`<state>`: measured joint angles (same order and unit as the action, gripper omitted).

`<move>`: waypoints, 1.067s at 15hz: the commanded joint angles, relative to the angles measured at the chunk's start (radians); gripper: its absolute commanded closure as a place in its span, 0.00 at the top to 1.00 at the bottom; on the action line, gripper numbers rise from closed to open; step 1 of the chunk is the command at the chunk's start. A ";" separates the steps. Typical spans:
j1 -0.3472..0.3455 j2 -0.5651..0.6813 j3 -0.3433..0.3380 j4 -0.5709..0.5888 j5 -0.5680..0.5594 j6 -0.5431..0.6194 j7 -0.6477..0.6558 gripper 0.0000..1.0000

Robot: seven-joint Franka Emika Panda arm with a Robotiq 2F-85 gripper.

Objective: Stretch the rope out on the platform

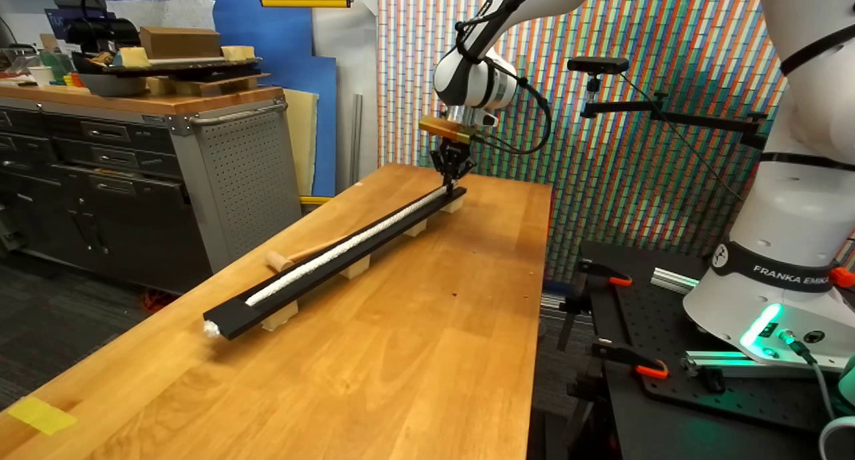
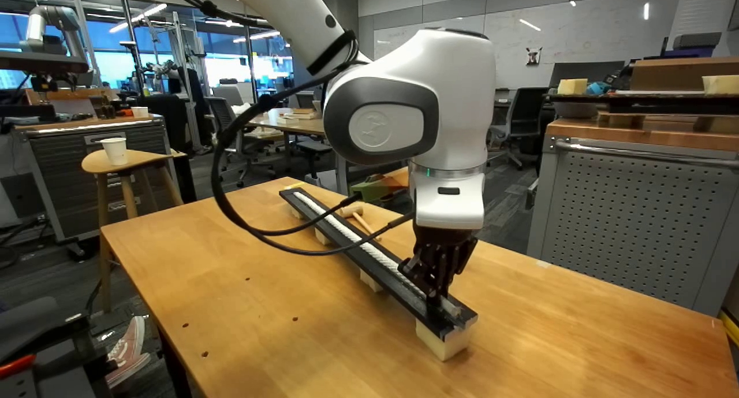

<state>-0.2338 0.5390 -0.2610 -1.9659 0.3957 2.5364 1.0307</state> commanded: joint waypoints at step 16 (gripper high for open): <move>-0.019 0.023 -0.020 0.062 -0.036 -0.036 0.023 0.81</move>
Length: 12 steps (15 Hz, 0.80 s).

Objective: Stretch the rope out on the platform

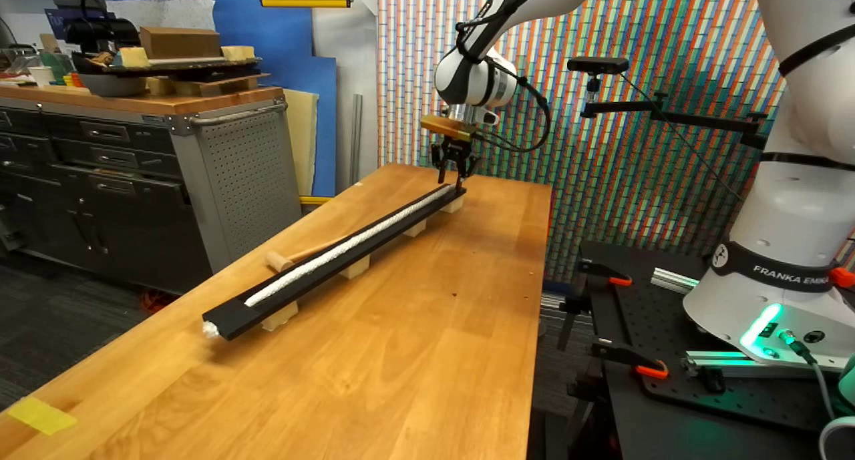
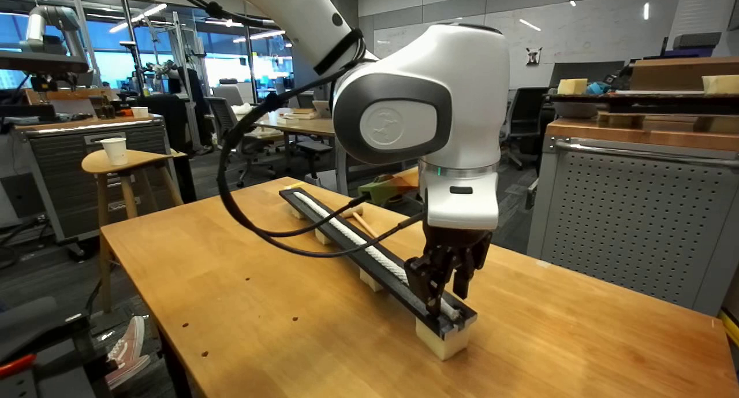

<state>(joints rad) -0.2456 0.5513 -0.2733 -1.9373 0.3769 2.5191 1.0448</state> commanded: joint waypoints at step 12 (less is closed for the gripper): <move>0.004 -0.195 0.082 -0.142 0.017 0.010 -0.228 1.00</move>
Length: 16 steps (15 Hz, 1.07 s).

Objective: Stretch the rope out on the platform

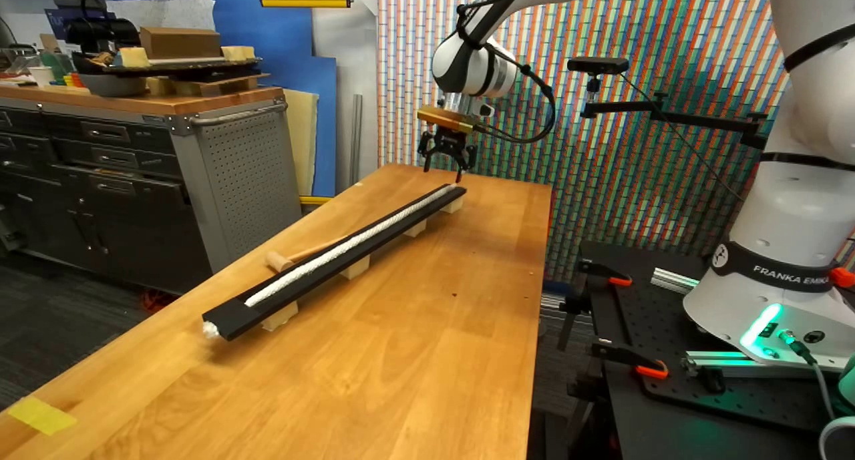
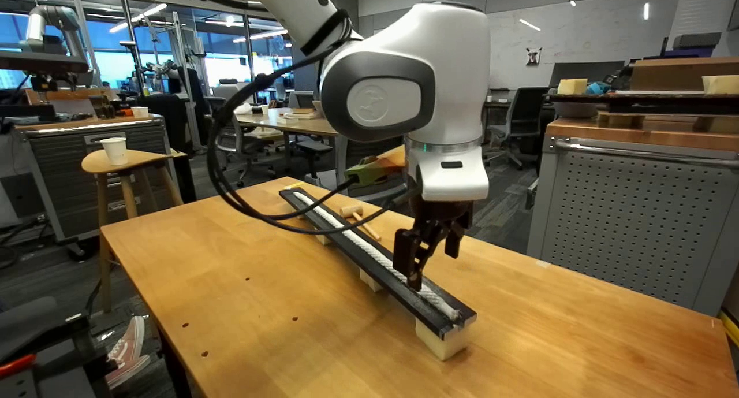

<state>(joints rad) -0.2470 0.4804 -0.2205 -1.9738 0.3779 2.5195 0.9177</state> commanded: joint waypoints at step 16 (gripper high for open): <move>0.087 -0.462 0.077 -0.410 0.009 -0.023 -0.442 1.00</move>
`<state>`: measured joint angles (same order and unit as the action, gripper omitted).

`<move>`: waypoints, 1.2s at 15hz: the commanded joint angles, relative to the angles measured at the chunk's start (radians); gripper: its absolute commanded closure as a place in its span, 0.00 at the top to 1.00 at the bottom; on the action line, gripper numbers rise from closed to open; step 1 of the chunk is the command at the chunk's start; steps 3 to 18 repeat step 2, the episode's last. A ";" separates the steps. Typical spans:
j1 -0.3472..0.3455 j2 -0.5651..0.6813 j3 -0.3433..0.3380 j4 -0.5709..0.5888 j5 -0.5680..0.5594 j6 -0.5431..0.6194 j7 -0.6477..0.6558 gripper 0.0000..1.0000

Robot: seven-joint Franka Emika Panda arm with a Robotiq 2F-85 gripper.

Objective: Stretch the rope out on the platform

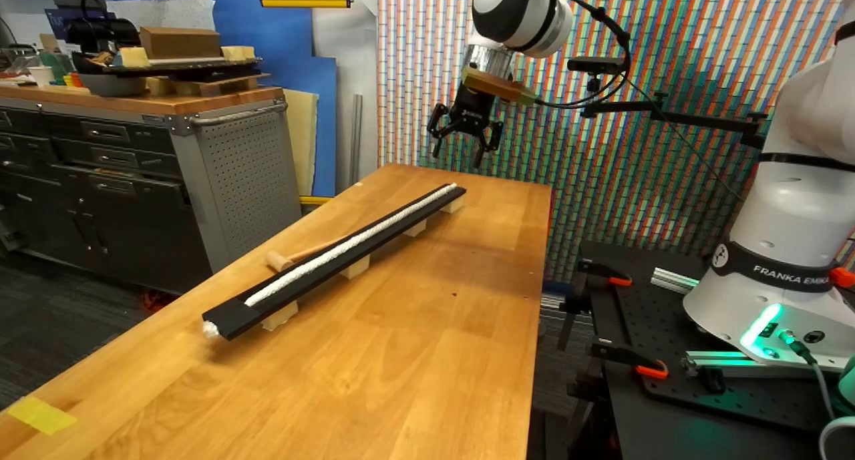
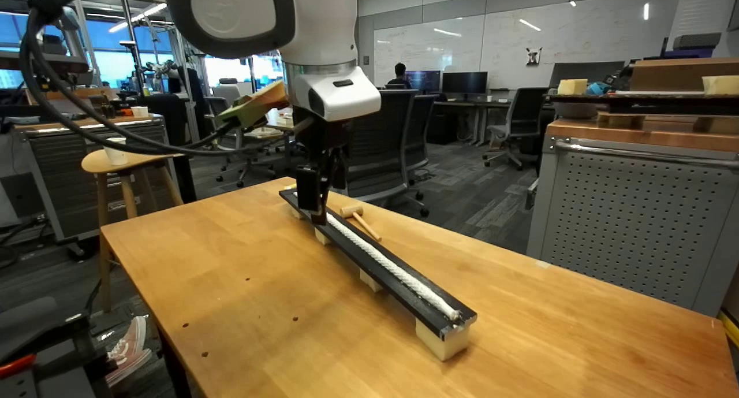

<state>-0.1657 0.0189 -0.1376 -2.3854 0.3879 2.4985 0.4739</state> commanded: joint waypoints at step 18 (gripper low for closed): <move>0.006 -0.002 -0.006 -0.003 -0.001 -0.002 -0.004 1.00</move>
